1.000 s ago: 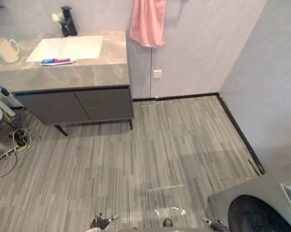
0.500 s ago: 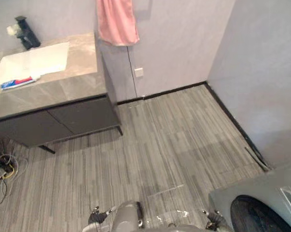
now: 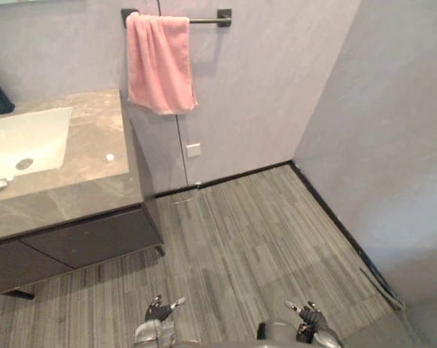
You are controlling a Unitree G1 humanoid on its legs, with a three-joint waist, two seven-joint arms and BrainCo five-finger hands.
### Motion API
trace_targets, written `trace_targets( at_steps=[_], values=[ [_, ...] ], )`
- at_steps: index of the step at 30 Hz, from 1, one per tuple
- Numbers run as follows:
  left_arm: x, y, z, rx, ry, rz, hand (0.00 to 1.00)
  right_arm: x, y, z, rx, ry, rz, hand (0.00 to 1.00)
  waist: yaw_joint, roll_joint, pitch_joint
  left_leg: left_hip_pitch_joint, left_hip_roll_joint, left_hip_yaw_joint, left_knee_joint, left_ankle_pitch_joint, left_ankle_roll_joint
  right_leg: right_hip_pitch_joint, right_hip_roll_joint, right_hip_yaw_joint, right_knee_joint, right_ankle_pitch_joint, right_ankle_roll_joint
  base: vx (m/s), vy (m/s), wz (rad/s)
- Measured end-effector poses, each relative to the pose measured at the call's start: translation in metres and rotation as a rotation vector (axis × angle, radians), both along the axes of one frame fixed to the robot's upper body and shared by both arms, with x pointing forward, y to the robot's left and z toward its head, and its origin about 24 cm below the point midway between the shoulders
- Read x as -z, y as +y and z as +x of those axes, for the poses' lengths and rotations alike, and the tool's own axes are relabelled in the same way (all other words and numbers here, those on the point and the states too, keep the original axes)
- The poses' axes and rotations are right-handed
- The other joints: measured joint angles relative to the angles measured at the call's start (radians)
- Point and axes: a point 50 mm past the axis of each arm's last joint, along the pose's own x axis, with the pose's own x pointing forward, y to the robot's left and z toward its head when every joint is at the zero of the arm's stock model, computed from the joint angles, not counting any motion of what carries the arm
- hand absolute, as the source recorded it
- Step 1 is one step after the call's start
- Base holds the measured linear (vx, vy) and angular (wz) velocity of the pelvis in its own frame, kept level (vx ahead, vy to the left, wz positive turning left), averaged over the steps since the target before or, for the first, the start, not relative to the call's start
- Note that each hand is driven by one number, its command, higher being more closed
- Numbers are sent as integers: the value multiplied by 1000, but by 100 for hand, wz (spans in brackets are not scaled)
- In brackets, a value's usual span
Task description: Organize washtable
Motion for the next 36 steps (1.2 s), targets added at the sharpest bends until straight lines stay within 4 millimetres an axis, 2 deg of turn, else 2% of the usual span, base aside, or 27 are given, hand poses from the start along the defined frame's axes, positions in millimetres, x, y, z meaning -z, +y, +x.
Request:
trace_targets(
  at_steps=[1,2,3,4,5,7,8,9,11,13,15,18,19,20,22,23,24,25,26,27,28,29,30,32,34,35,36],
  values=[
    [1,-2,-1,0,4,-4,0,0,-1,1,1,-2,-1,0,-4,1,0,8,2,-9,-5,-4,-8,-11,7,3,-57,17,-13,425,-165,58],
    [1,-4,-2,0,9,-10,0,0,-1,0,1,2,-1,0,-18,-1,-1,21,4,-35,-9,-24,-41,-8,28,21,-190,94,-39,450,-210,62],
    [2,0,-3,-7,14,-3,0,4,4,-8,-2,34,13,0,-20,-36,-5,44,-17,-74,-5,-46,-79,-11,24,43,-262,227,-84,471,-251,60],
    [2,-2,-3,-16,19,-11,0,5,3,-7,-8,37,10,0,-19,-29,-4,59,-6,-92,2,-63,-102,-15,26,36,-214,192,-72,476,-247,35],
    [4,-5,-6,-20,27,-21,0,4,-4,-7,-14,43,-7,0,-15,7,-6,47,30,-102,50,-66,-109,1,45,22,-208,164,-92,444,-254,28],
    [4,-8,-5,-29,23,-30,0,2,-10,-5,-32,36,-30,0,-24,41,5,-74,72,-123,304,-60,-115,48,61,-14,-242,126,-94,409,-247,38],
    [2,-9,-1,-51,6,-41,0,2,-15,-5,-28,37,-44,0,-20,63,23,-173,124,-122,536,0,-130,102,83,-37,-269,109,-109,389,-242,26],
    [2,-7,0,-55,3,-37,0,2,-16,-7,-27,43,-47,0,-12,70,29,-237,179,-101,704,-5,-131,159,100,-50,-286,88,-129,453,-258,13],
    [1,-2,1,-50,-4,-21,0,3,-11,-7,-39,44,-37,0,-7,57,35,-297,211,-52,795,-7,-128,252,104,-56,-321,63,-136,334,-175,0],
    [-2,-3,7,-38,-27,-17,0,3,-9,-6,-38,42,-30,0,5,50,36,-360,215,-4,760,-20,-108,310,103,-58,-366,54,-132,274,-97,2],
    [-4,-3,9,-34,-42,-16,0,3,-7,-6,-29,41,-23,0,10,45,35,-401,202,53,612,-20,-108,352,98,-66,-407,49,-123,262,1,11],
    [-5,-4,12,-27,-53,-17,0,4,-5,-7,-22,44,-16,0,10,37,36,-415,125,96,271,-2,-117,422,75,-75,-473,31,-90,350,114,12],
    [-4,-6,12,-14,-50,-18,0,4,-5,-7,-25,46,-16,0,13,39,34,-405,111,95,200,49,-102,438,76,-71,-487,22,-73,326,170,-13],
    [-3,-5,10,-4,-41,-15,0,6,-4,-10,-27,58,-11,0,24,29,28,-392,94,87,192,90,-54,448,66,-53,-491,9,-56,364,181,-20],
    [-4,2,11,-14,-45,-5,0,9,5,-17,-27,86,13,0,30,-10,-2,-379,52,107,185,58,-26,459,23,-43,-480,3,-39,420,160,-4],
    [-4,3,11,-15,-42,-2,0,10,6,-18,-26,88,16,0,33,-21,-2,-361,39,113,184,43,-15,450,7,-39,-435,7,-32,428,157,13],
    [-4,5,11,-13,-43,0,0,10,7,-18,-31,87,18,0,33,-28,-3,-330,20,111,175,27,-5,410,-10,-20,-305,15,-18,488,194,18],
    [-4,4,10,-11,-37,-3,0,9,7,-17,-36,80,18,0,29,-28,-2,-291,4,97,161,13,5,359,-31,-4,-139,56,43,393,157,28],
    [-3,3,10,-9,-35,-7,0,9,6,-16,-38,74,20,0,29,-28,-2,-269,-4,81,154,4,12,329,-39,7,-46,83,71,375,118,39],
    [-3,1,10,1,-30,-9,0,8,5,-17,-39,70,19,0,28,-25,0,-234,-12,64,146,-9,15,297,-44,21,59,87,78,357,72,47],
    [-2,0,9,1,-26,-12,0,8,3,-17,-43,66,16,0,29,-13,8,-192,-14,43,136,-31,16,256,-38,36,166,76,67,341,44,47],
    [-2,0,8,-1,-21,-13,0,8,3,-16,-44,64,15,0,28,-13,7,-172,-14,32,130,-39,15,235,-38,32,197,64,64,307,1,44],
    [-2,1,8,-3,-21,-12,0,7,3,-16,-46,61,15,0,30,-14,8,-125,-13,19,104,-46,14,200,-39,14,210,47,36,273,-33,38],
    [-1,0,6,-4,-11,-15,0,7,0,-15,-51,57,13,0,24,-9,9,-58,-6,-11,51,-49,9,150,-35,-22,127,19,-8,279,-84,45],
    [0,0,4,-7,-5,-17,0,7,0,-15,-51,57,12,0,12,-7,8,-43,8,-46,43,-66,-20,116,-11,-18,-29,22,-14,222,-143,53],
    [1,2,2,-25,0,-18,0,8,0,-18,-49,66,13,0,2,-10,7,-38,8,-64,43,-78,-42,115,7,-10,-174,45,-30,203,-152,46],
    [1,3,1,-32,0,-17,0,9,0,-22,-46,76,15,0,3,-14,4,-34,6,-72,44,-86,-57,119,12,5,-242,90,-62,306,-216,49]
  ],
)
